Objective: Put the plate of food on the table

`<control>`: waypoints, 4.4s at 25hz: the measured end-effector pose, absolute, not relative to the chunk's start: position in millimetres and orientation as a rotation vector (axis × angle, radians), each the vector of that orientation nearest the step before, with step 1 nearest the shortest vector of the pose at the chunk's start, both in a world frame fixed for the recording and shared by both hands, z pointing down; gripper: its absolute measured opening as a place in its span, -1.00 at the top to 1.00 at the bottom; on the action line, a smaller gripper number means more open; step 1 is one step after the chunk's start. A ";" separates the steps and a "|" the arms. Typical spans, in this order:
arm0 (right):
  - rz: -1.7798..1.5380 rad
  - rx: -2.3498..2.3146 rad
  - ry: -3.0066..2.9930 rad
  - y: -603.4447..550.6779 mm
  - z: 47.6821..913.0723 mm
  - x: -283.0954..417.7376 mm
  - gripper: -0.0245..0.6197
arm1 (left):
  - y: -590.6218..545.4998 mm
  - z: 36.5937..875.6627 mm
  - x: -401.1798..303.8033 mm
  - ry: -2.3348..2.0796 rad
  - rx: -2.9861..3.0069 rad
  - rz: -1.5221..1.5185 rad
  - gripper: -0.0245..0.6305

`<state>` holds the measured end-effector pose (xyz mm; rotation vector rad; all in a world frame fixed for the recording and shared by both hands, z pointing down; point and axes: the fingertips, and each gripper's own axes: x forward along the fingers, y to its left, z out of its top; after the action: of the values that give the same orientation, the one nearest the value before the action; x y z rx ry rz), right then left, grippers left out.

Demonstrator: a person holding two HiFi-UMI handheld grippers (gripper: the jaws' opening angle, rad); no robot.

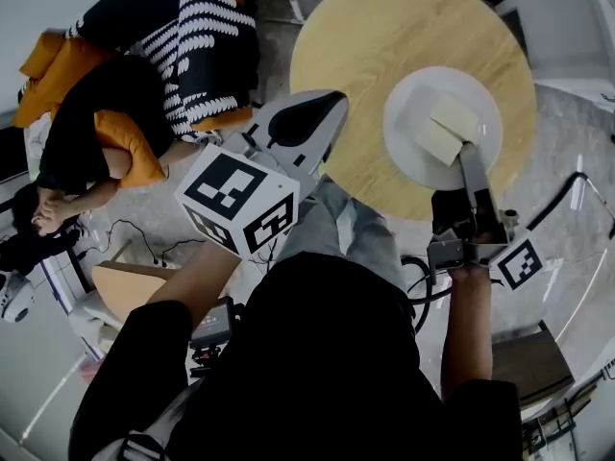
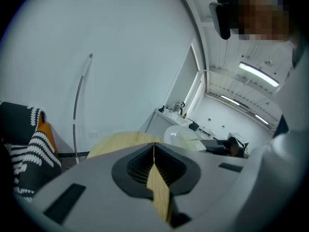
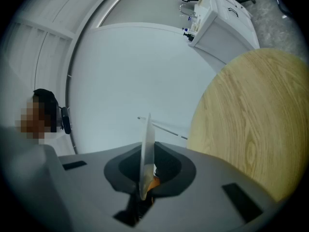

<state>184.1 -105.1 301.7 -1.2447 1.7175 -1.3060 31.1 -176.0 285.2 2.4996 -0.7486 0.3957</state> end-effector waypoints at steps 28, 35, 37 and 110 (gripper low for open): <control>-1.375 -1.287 1.673 -90.8 350.6 196.7 0.83 | -147.7 333.9 15.9 -0.770 2.373 0.531 0.89; -1.446 -1.288 1.623 -108.4 441.0 212.5 0.83 | -163.4 411.7 34.3 -0.755 2.335 0.585 0.89; -1.455 -1.293 1.607 -107.1 442.6 212.7 0.83 | -161.2 409.2 34.0 -0.753 2.337 0.597 0.89; -1.714 -1.489 1.979 -91.4 507.3 184.6 0.49 | -164.6 444.3 26.4 -0.603 2.277 0.609 0.89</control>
<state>184.6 -91.4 507.3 -1.4890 1.9789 -1.7137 26.4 -164.6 444.3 2.2766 -0.6035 0.6089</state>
